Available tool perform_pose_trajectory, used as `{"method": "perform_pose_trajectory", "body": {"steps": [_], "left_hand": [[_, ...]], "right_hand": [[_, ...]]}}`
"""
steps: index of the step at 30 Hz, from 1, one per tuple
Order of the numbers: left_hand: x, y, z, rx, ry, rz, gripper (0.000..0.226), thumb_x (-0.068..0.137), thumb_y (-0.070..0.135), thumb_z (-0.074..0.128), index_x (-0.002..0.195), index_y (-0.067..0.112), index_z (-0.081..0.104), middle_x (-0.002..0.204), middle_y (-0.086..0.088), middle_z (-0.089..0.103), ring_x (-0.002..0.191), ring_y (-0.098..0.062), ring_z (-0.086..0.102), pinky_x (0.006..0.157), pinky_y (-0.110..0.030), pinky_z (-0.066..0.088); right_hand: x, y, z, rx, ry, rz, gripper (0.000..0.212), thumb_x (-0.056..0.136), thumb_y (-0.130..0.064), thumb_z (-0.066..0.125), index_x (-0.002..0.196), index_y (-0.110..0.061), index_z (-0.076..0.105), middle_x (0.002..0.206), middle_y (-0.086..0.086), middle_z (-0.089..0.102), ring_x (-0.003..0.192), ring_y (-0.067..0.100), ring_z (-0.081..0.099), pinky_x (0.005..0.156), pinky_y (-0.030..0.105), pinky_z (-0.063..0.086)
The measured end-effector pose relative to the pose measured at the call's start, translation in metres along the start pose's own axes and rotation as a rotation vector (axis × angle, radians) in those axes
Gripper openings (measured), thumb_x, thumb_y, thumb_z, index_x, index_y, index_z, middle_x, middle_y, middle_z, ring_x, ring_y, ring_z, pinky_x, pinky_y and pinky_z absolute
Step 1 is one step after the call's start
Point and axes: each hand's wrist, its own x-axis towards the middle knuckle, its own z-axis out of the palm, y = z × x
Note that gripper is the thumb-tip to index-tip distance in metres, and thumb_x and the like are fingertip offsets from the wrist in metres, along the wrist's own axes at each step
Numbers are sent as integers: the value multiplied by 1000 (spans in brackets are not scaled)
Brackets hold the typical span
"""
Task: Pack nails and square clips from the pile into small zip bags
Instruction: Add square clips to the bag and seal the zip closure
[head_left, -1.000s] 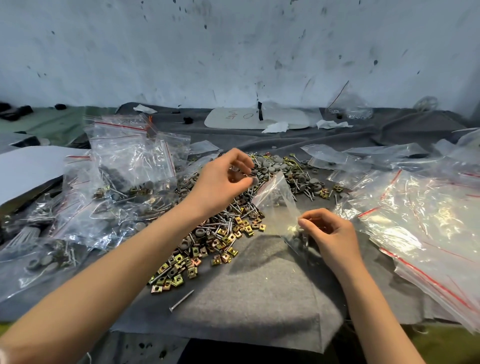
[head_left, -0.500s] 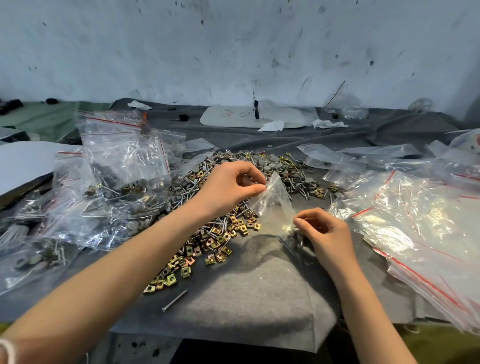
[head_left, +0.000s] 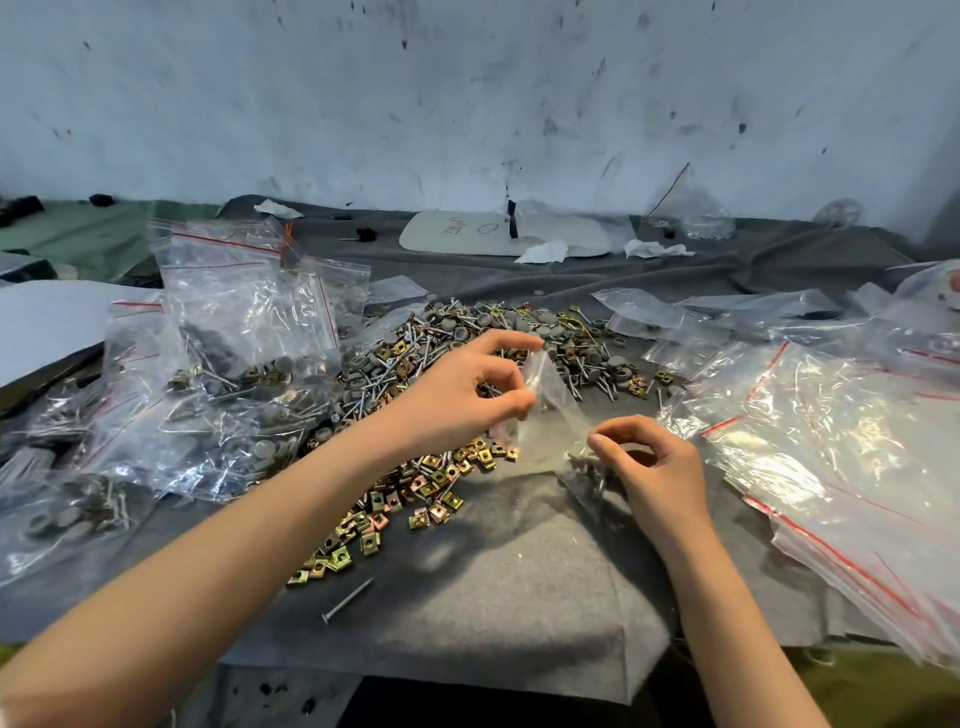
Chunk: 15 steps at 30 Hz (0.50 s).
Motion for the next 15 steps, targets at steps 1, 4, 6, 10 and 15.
{"method": "perform_pose_trajectory", "body": {"steps": [1, 4, 6, 10, 15], "left_hand": [[-1, 1, 2, -3, 38, 22, 23, 89, 25, 63, 71, 12, 66, 136, 17, 46, 112, -3, 52, 97, -25, 40], [0, 7, 6, -31, 127, 71, 23, 91, 21, 62, 73, 8, 67, 127, 13, 52, 88, -23, 61, 77, -20, 47], [2, 10, 7, -66, 116, 85, 22, 92, 20, 60, 76, 8, 69, 125, 12, 54, 85, -21, 61, 77, -25, 50], [0, 11, 7, -120, -42, 134, 15, 88, 28, 64, 90, 15, 72, 138, 20, 41, 104, 4, 54, 81, -8, 43], [-6, 3, 8, -41, -61, 172, 12, 79, 24, 75, 84, 13, 73, 146, 23, 33, 116, 8, 46, 96, -14, 41]], "right_hand": [[0, 0, 1, -11, 3, -4, 21, 78, -10, 76, 73, -29, 69, 78, -10, 68, 74, 10, 66, 70, 22, 52], [1, -1, 1, 8, 62, -35, 22, 79, -6, 74, 74, -26, 66, 88, -5, 66, 81, 12, 64, 73, 27, 51], [1, -2, 0, 42, 127, -71, 25, 83, -4, 70, 77, -27, 62, 92, -5, 65, 81, 10, 62, 72, 21, 50], [0, -5, -1, 92, 204, -118, 28, 88, -4, 64, 82, -30, 55, 85, -11, 61, 72, -2, 57, 64, 9, 44], [0, -3, 0, 38, 139, -89, 29, 86, -6, 67, 77, -31, 55, 77, -9, 62, 66, -4, 57, 61, 9, 45]]}}
